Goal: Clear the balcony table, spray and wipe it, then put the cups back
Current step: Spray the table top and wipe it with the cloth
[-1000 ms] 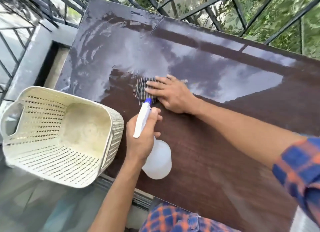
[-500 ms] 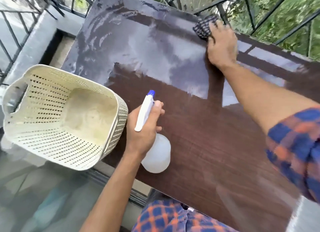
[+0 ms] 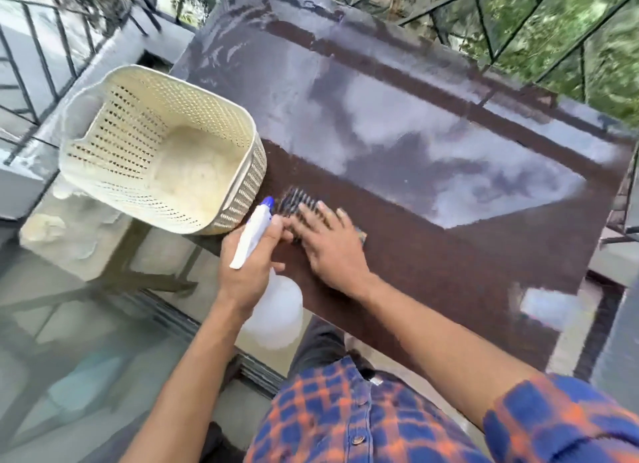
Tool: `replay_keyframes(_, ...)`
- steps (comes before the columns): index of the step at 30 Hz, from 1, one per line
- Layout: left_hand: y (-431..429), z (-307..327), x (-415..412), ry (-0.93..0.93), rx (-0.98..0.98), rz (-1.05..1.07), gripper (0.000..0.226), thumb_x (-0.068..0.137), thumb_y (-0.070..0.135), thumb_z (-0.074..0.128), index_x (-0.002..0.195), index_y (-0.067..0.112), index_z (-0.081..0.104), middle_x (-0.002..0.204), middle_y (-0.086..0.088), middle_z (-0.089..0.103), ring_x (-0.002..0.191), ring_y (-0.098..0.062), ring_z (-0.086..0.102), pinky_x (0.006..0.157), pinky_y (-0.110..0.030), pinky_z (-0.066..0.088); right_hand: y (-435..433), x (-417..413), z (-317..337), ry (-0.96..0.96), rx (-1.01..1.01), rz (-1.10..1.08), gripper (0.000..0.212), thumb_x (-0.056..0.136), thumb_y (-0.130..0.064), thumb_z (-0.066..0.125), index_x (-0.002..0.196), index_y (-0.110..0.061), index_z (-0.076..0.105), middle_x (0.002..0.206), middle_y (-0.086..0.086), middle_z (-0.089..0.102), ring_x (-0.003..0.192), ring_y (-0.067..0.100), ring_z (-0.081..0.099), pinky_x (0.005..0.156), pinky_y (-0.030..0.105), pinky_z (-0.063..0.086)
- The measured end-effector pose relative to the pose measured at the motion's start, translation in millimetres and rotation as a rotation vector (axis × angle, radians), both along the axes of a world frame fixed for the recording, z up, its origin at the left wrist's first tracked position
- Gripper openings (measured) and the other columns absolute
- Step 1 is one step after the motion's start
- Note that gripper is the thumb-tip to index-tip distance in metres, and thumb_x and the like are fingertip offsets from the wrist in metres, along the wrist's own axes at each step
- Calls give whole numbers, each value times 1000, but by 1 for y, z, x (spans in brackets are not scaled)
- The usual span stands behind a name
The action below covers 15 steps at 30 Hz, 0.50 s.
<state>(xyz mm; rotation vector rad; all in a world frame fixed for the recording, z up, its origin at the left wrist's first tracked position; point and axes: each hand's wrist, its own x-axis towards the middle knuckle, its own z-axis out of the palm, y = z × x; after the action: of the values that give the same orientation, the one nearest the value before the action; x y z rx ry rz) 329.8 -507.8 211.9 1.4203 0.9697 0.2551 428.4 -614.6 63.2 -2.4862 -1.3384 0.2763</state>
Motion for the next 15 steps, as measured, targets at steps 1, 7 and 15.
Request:
replay_keyframes(1, -4, 0, -14, -16, -9, -5, 39, 87, 38, 59, 101, 4, 72, 83, -5, 71, 79, -12, 67, 50, -24, 51, -11, -27, -3, -14, 11, 110, 52, 93, -30, 55, 144, -34, 50, 155, -6, 46, 141, 29, 43, 112, 53, 33)
replay_keyframes(7, -22, -11, -85, 18, -5, 75, 37, 85, 37, 61, 101, 5, 72, 83, -3, 74, 78, -11, 68, 52, -24, 50, -10, -45, -5, 3, -10, 318, 51, 92, -29, 50, 142, -35, 53, 154, -8, 46, 142, 25, 42, 114, 51, 33)
replay_keyframes(15, -30, -10, -129, -11, 27, 136, 23, 89, 38, 59, 93, 21, 73, 90, -8, 72, 86, -14, 68, 53, -25, 48, 36, -25, 8, 52, -98, 423, 52, 98, -25, 47, 148, -39, 45, 161, -12, 34, 149, 23, 30, 120, 49, 24)
